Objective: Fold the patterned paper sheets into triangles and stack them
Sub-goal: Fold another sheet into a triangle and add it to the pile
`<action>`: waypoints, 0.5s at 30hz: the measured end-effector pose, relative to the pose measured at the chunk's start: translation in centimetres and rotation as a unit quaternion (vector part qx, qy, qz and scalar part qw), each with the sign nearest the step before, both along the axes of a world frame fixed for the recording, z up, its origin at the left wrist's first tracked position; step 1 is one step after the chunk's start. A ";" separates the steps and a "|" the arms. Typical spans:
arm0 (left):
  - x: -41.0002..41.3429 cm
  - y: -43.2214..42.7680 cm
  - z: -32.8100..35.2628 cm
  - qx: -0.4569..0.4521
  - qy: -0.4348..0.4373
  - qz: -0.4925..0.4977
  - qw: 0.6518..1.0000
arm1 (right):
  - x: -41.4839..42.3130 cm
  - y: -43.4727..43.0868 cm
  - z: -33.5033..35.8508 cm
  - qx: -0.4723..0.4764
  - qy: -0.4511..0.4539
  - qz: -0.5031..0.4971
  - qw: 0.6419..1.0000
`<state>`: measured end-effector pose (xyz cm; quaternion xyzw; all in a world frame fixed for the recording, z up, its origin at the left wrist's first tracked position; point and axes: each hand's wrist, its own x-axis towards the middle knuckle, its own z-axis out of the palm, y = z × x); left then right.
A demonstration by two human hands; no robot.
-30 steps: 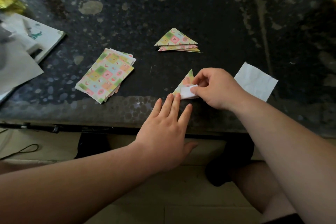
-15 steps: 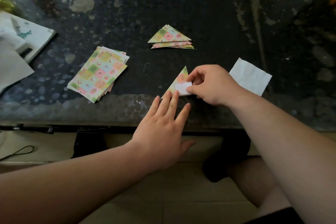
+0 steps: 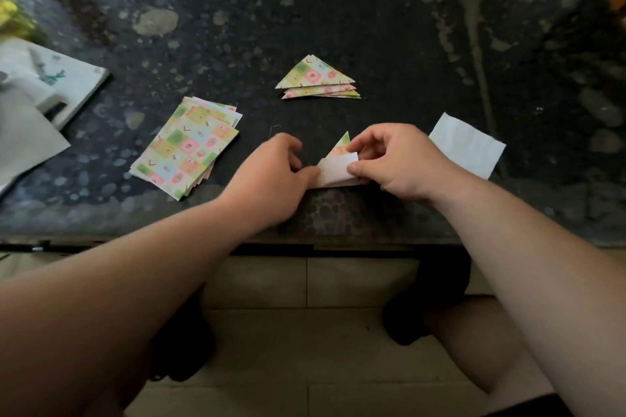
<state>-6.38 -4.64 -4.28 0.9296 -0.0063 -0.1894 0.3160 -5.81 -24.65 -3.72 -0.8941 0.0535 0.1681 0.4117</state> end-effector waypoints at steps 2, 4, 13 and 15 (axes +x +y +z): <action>0.1 0.0 0.2 0.033 -0.001 -0.055 0.998 | -0.2 -0.1 0.3 0.023 0.008 -0.006 1.000; -0.3 -0.4 0.2 0.047 -0.016 -0.091 0.995 | -0.3 -0.1 0.5 0.043 0.023 -0.011 0.999; 0.4 -0.5 3.5 -0.337 0.124 0.095 0.928 | -0.4 -2.4 2.5 0.100 -0.042 0.052 0.993; 0.6 -0.2 4.7 -0.439 0.205 0.127 0.865 | -0.4 -2.9 3.3 0.078 -0.069 0.101 0.989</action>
